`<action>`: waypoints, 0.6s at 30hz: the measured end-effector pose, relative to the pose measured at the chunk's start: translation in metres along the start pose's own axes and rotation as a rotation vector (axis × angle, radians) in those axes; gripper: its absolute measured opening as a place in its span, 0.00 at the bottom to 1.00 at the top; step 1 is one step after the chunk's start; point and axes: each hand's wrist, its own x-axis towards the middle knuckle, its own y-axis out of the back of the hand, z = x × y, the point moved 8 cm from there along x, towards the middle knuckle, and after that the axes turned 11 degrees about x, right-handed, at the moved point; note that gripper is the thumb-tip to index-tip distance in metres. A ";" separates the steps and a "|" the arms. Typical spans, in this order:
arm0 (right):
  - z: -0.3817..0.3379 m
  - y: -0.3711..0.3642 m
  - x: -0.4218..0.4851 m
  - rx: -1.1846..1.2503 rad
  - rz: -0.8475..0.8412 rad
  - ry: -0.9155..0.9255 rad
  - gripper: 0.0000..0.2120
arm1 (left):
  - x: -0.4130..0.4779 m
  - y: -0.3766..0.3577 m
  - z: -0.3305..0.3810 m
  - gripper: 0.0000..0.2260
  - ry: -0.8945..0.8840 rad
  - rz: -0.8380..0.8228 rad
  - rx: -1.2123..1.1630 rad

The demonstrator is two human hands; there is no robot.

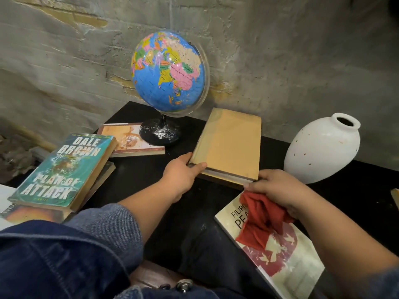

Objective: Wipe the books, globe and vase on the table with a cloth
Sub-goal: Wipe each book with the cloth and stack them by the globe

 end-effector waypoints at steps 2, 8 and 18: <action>-0.008 0.010 0.010 -0.029 0.115 0.072 0.07 | 0.001 -0.001 0.006 0.30 -0.016 0.025 0.052; -0.013 0.008 0.012 -0.040 0.078 0.029 0.09 | 0.003 0.005 0.013 0.29 -0.029 0.047 0.163; -0.027 0.108 -0.088 0.032 0.013 -0.009 0.37 | -0.049 0.017 0.007 0.20 -0.122 0.218 0.110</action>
